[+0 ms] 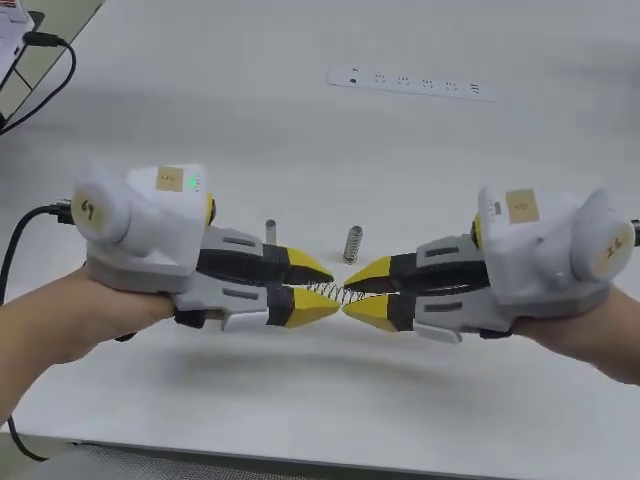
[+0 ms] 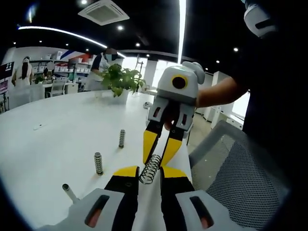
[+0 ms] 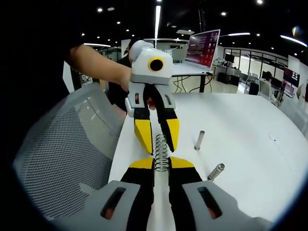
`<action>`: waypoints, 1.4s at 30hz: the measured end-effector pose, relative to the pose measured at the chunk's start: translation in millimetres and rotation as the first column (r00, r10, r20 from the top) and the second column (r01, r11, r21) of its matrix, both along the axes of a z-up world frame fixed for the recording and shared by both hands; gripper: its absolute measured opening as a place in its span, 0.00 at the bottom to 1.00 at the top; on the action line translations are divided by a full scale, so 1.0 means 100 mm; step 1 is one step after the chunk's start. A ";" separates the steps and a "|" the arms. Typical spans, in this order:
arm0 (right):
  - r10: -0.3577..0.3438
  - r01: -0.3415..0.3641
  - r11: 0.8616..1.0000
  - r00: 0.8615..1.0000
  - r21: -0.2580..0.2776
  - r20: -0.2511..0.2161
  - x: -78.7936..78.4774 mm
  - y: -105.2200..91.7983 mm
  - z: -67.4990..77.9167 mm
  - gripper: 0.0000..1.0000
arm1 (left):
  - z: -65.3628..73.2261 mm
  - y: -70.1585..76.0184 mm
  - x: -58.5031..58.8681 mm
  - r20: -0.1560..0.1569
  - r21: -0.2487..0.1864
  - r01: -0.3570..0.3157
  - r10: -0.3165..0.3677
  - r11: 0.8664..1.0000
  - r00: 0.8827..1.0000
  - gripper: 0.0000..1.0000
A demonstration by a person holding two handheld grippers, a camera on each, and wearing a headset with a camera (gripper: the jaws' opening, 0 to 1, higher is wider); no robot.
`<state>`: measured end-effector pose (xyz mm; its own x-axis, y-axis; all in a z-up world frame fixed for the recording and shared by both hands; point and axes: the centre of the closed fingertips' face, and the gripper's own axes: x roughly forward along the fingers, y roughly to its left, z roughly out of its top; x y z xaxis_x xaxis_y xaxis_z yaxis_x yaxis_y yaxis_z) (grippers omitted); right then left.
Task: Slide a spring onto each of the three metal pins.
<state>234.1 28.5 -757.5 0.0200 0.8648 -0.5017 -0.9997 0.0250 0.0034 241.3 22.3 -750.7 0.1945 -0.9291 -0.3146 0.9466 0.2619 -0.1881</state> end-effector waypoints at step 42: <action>-0.011 0.011 1.000 1.000 0.005 -0.013 -0.02 -0.10 0.07 0.13 | 0.11 0.00 -0.05 -0.002 -0.032 -0.023 0.023 0.999 1.000 0.03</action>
